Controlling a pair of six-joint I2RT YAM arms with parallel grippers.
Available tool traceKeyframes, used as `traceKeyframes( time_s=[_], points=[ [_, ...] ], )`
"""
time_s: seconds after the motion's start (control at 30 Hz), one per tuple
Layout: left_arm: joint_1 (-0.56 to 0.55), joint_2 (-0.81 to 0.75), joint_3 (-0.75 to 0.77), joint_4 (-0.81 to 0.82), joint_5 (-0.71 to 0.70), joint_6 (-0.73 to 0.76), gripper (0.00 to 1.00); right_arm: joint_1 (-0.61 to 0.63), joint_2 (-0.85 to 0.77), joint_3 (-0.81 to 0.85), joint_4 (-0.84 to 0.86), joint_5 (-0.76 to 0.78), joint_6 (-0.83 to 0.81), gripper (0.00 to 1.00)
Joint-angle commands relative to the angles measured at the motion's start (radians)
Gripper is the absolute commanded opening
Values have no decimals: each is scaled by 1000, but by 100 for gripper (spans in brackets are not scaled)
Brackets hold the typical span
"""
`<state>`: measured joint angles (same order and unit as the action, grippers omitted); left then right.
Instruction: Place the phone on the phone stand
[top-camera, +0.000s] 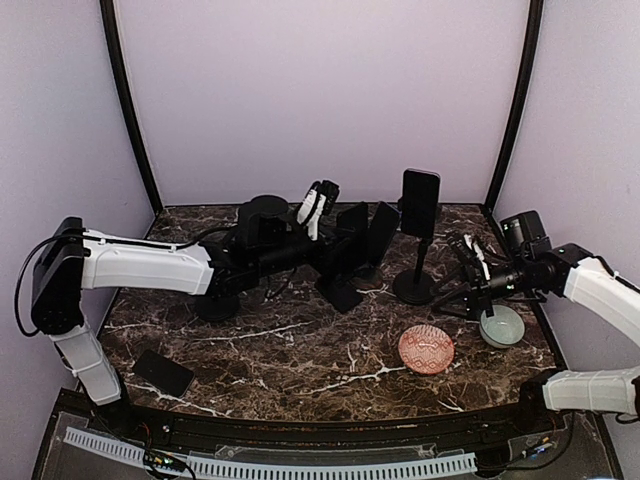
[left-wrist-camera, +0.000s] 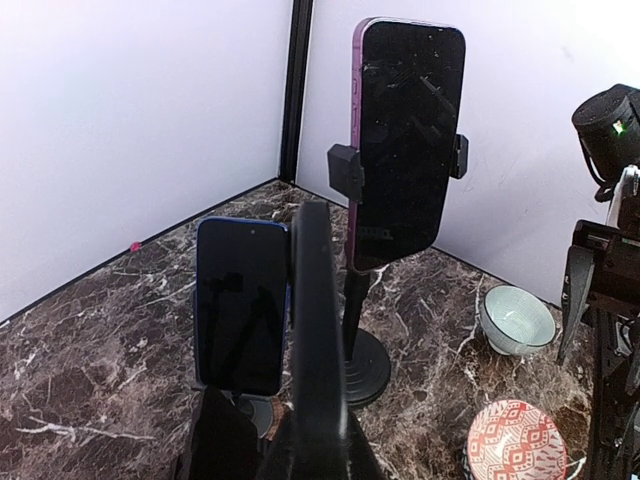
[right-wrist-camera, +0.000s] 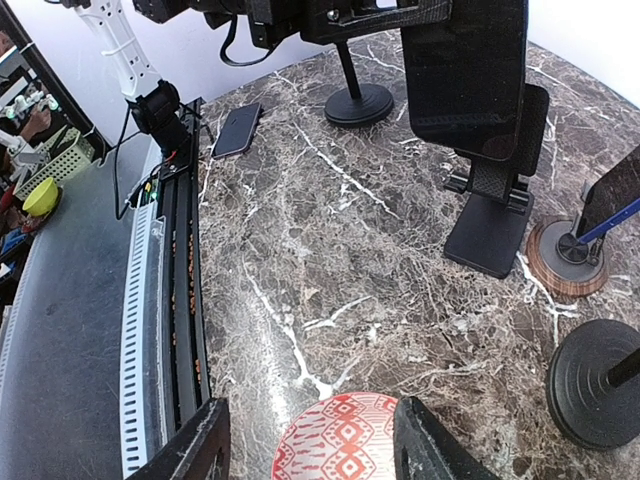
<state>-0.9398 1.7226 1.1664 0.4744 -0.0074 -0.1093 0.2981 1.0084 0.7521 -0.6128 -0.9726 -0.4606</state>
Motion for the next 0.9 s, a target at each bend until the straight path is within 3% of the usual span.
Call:
traceKeyframes(
  time_s=[0.0,0.43,0.87],
  points=[
    [39,4,-22,168,50,-6,0,-5,4,11,40,-8,18,55],
    [120,99,-10,242,202,-76,0,-4,27,7,39,-5,4,56],
    [127,103,-46,239,215,-110,0,-5,51,21,35,-18,-1,56]
  ],
)
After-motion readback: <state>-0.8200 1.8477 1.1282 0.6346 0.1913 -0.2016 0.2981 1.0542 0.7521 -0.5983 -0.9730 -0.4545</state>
